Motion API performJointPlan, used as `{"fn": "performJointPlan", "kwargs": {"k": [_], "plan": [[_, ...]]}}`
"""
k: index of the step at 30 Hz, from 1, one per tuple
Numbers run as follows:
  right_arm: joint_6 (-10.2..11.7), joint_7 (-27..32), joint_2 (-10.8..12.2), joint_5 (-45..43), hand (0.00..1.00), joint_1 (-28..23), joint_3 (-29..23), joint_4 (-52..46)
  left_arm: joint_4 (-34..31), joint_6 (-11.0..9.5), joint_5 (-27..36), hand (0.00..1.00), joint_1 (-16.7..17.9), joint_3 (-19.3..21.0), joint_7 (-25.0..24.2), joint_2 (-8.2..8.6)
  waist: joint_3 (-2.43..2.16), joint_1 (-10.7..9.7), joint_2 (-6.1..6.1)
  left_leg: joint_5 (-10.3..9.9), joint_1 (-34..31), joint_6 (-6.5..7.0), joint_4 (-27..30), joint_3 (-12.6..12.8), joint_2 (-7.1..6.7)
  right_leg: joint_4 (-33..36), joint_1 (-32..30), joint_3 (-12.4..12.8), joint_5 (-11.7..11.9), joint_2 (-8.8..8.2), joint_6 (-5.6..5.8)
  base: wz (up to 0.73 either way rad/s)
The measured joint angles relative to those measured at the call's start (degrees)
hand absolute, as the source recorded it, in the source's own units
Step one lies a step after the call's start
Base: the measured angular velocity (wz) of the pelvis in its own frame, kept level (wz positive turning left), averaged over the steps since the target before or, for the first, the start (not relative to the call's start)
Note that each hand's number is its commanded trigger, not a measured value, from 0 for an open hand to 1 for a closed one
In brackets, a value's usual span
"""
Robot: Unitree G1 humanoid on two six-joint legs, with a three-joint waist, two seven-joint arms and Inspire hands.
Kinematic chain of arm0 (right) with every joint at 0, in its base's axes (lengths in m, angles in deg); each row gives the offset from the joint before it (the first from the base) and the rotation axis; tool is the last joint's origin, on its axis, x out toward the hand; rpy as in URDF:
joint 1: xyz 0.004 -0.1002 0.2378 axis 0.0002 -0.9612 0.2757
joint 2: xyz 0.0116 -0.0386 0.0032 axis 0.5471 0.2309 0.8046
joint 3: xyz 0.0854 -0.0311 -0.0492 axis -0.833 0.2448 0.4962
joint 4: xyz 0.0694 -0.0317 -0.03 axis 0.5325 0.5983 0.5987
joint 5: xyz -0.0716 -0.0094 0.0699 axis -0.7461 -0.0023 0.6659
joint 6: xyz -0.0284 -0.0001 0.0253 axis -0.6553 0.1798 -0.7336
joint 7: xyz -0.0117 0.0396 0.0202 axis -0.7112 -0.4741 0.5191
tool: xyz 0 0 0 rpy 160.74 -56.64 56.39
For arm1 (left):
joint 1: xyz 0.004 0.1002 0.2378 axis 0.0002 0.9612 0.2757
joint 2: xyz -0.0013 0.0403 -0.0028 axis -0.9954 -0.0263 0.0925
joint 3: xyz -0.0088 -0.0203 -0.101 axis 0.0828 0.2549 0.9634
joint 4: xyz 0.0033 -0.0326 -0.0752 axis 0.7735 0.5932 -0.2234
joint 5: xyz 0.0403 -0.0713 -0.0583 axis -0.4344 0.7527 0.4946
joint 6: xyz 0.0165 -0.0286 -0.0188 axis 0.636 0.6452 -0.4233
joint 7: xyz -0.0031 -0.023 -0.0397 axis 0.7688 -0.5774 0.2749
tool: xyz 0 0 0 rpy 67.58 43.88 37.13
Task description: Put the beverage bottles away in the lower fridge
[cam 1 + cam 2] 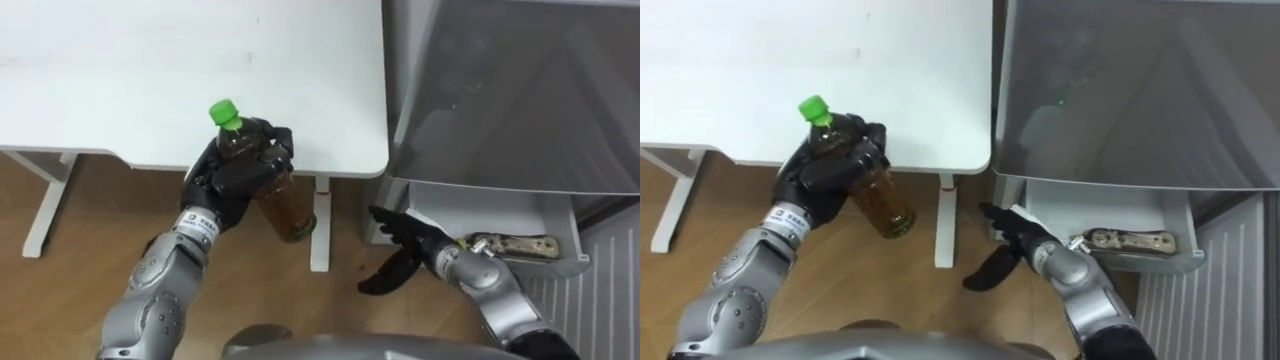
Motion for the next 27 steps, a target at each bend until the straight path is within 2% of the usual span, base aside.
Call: {"fn": "performJointPlan", "kwargs": {"k": [8, 13, 16, 22, 23, 27], "plan": [[-0.49, -7.26, -0.90, 0.87, 0.00, 0.00, -0.07, -7.53, -0.01, -0.01, -1.72, 1.00, -0.08, -0.10, -0.96, -0.18, 0.08, 0.01, 1.09, -0.06, -0.11, 0.08, -0.05, -0.01, 0.02, 0.55, -0.09, 0.11, 0.03, -0.01, -0.02, 0.00], [-0.46, -11.81, -2.66, 4.76, 0.00, 0.00, -0.19, -9.13, -0.01, -0.11, -2.33, 1.00, -0.07, -0.04, -1.66, -0.43, -0.10, 0.00, 0.74, 0.00, 0.17, 0.09, -0.53, 0.35, 0.05, 0.91, -0.52, 0.08, 0.02, -0.14, -0.01, -0.02], [-0.45, -14.35, -2.77, 4.82, 0.00, 0.01, -0.87, -10.10, -0.01, -0.12, -5.37, 1.00, -0.23, -0.04, -2.47, -0.79, -0.46, -0.27, 0.06, 0.02, 0.47, 0.10, -0.29, 0.31, 0.05, 0.88, -0.30, 0.13, 0.02, -0.13, -0.01, 0.00], [-0.47, -18.69, -2.71, 6.86, 0.00, 0.01, -2.22, -10.82, -0.01, -0.13, -7.84, 1.00, -1.24, -0.72, -5.28, -0.98, -0.06, -0.54, -0.58, 0.01, 0.91, 0.11, -0.28, 0.23, 0.21, 0.85, -0.02, 0.35, 0.02, -0.27, -0.01, 0.00], [-0.46, -19.20, -2.66, 7.84, 0.00, 0.06, -2.25, -10.87, -0.01, -0.30, -7.86, 1.00, -1.36, -1.76, -5.36, -1.11, 0.20, -0.76, -0.57, 0.00, 0.86, 0.13, -0.19, 0.19, 0.23, 0.89, 0.01, 0.31, 0.02, -0.28, -0.01, 0.00], [-0.51, -19.81, -2.40, 9.51, 0.00, 0.06, -1.17, -11.03, 0.00, -0.38, -8.51, 1.00, -1.37, -6.28, -6.16, -2.02, 0.47, -1.29, -0.23, -0.07, 0.07, 0.19, -0.27, 0.08, 0.30, 1.11, -0.69, 0.40, 0.02, -0.25, 0.00, 0.00]]}}
